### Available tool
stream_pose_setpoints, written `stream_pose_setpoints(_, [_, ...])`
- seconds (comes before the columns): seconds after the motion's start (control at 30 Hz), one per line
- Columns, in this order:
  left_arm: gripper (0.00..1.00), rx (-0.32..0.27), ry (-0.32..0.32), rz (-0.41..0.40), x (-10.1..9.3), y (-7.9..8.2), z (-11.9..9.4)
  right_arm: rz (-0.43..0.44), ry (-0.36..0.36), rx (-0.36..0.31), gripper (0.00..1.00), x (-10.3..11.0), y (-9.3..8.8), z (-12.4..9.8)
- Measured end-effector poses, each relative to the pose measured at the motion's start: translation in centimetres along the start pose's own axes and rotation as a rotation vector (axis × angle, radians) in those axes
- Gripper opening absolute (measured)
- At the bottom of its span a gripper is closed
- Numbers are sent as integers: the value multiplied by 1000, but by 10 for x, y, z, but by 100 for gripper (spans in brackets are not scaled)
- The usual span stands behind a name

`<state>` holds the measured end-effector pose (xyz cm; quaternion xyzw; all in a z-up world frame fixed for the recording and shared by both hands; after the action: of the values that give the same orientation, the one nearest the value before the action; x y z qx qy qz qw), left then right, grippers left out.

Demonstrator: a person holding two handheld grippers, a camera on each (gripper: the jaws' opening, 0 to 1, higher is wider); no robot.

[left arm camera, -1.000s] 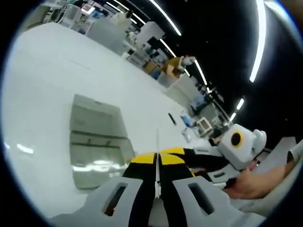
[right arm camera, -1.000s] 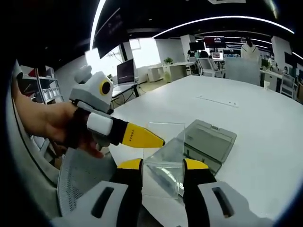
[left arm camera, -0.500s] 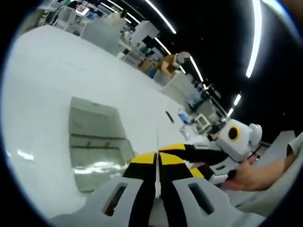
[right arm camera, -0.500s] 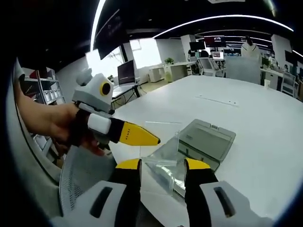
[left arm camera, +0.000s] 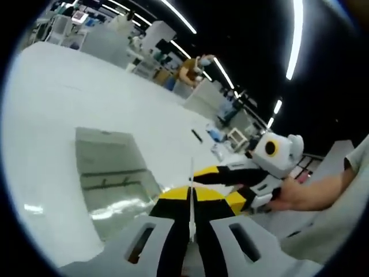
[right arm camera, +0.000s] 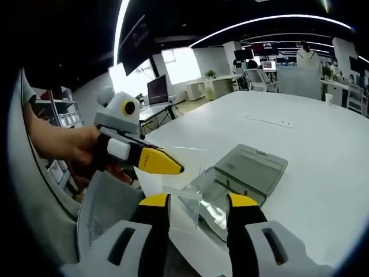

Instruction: Insert the divider into the dual guide fixture by aligning both edges with the guide slots and pushing it downward to the bottom, including one-sided entry, uneven engagement, binding, and posture correction.

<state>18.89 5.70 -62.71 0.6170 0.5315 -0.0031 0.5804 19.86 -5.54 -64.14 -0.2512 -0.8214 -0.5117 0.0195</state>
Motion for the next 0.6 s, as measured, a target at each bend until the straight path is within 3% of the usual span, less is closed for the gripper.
stream_pose_setpoints(0.6, [0, 67, -140, 113, -16, 2, -1, 3, 172, 36, 30, 2, -7, -4])
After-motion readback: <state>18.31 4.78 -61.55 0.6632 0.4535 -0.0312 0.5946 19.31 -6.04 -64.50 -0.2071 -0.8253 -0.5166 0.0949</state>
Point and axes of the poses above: the point that each gripper's makers call its tool centre point, and the gripper's own axes: z roughly forward along the fingers, x roughly to its left, y roughly out of its top, the point moved 5 cm from there along -z, roughly backward along the fingers, and after that the axes turned 3 degrees about y, right-handed, at the moved point
